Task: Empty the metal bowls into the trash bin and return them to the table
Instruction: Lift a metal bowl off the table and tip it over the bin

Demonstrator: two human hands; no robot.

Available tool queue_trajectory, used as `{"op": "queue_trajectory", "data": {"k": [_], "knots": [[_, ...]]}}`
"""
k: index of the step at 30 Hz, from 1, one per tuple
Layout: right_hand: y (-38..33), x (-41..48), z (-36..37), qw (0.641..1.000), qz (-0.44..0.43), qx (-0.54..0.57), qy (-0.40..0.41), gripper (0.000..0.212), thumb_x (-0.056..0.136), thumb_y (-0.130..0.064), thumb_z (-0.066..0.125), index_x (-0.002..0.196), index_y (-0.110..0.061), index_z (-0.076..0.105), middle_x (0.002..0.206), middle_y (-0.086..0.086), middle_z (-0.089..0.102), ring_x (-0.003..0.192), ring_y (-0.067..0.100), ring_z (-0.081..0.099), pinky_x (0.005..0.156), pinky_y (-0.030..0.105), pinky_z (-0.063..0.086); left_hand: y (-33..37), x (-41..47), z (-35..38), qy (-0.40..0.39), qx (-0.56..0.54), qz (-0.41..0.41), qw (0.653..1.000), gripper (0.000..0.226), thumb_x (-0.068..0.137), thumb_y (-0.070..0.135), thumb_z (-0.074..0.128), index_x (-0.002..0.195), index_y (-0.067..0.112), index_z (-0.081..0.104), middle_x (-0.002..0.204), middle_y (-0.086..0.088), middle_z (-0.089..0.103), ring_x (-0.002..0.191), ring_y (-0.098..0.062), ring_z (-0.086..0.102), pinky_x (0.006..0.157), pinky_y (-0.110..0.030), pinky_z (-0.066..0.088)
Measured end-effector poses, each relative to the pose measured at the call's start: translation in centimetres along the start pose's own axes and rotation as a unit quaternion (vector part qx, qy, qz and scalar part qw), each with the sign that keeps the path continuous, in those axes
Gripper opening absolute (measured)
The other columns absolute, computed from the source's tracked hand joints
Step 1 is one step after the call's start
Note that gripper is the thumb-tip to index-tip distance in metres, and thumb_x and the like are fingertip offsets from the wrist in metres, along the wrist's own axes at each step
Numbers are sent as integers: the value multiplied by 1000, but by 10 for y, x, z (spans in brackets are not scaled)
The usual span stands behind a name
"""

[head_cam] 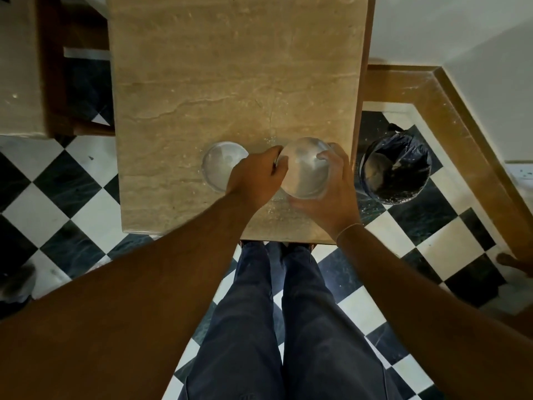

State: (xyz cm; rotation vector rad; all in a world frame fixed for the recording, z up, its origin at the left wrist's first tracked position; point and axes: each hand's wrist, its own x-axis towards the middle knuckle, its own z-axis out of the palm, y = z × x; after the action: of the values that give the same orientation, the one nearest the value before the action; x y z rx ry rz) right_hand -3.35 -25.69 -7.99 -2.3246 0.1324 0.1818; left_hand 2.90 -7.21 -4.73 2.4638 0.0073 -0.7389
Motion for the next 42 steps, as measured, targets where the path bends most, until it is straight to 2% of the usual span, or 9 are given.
{"op": "queue_trajectory", "data": {"k": [4,7,10,13,20,27,33,39,42], "knots": [[-14,3,-20,964,148,214,-48,118,60,-55,102,153,-40,32,162,2,43,149,25,50,115,52,56,7,1,4,12,-43,-21,999,31,114,27,42,88,19,57,69,0,57,73,-34,63,65,-35,35],[-19,12,-56,833,331,429,-110,89,85,-71,82,159,-45,38,157,-2,56,144,27,62,112,53,58,10,-2,7,15,-78,-9,997,38,115,30,43,79,22,51,64,6,52,67,-28,58,63,-39,40],[-6,6,-78,673,423,582,-173,87,93,-90,43,148,-29,70,156,11,67,137,39,70,116,68,52,26,-10,14,-7,-92,49,995,40,115,35,41,106,14,73,64,4,60,68,-30,67,62,-39,48],[3,-8,-83,609,451,628,-178,90,82,-92,45,128,-25,85,145,18,74,123,48,76,110,69,50,48,-14,17,-19,-38,115,993,45,117,42,37,140,25,71,77,-5,76,75,-25,71,68,-33,47],[23,-20,-110,685,419,595,-32,74,82,-71,78,142,-28,73,145,16,73,131,42,70,98,66,63,54,-9,20,-25,84,148,985,58,114,59,26,165,36,44,61,3,56,66,-22,60,70,-33,41],[73,17,-146,871,251,150,395,88,88,-48,90,151,-13,41,152,19,51,138,32,62,112,48,61,12,-23,40,68,96,119,986,60,116,50,33,168,22,39,80,4,66,82,-24,64,84,-44,52],[123,24,-92,911,388,-54,131,107,79,-77,70,168,-35,27,165,20,36,146,44,44,113,61,55,-11,-40,57,182,155,108,965,59,115,45,37,166,14,41,144,-5,62,140,-28,55,131,-59,15],[119,30,-115,929,253,-55,263,94,88,-62,79,162,-21,40,162,11,43,148,26,43,111,17,40,-25,-44,59,202,168,68,962,62,115,47,30,167,14,39,156,-5,56,149,-27,50,132,-60,11],[120,24,-99,923,318,-36,213,104,81,-72,77,166,-30,33,163,14,42,149,34,46,118,37,51,-26,-42,60,206,169,60,962,61,116,47,32,167,14,39,158,-6,55,151,-27,48,132,-60,11]]}}
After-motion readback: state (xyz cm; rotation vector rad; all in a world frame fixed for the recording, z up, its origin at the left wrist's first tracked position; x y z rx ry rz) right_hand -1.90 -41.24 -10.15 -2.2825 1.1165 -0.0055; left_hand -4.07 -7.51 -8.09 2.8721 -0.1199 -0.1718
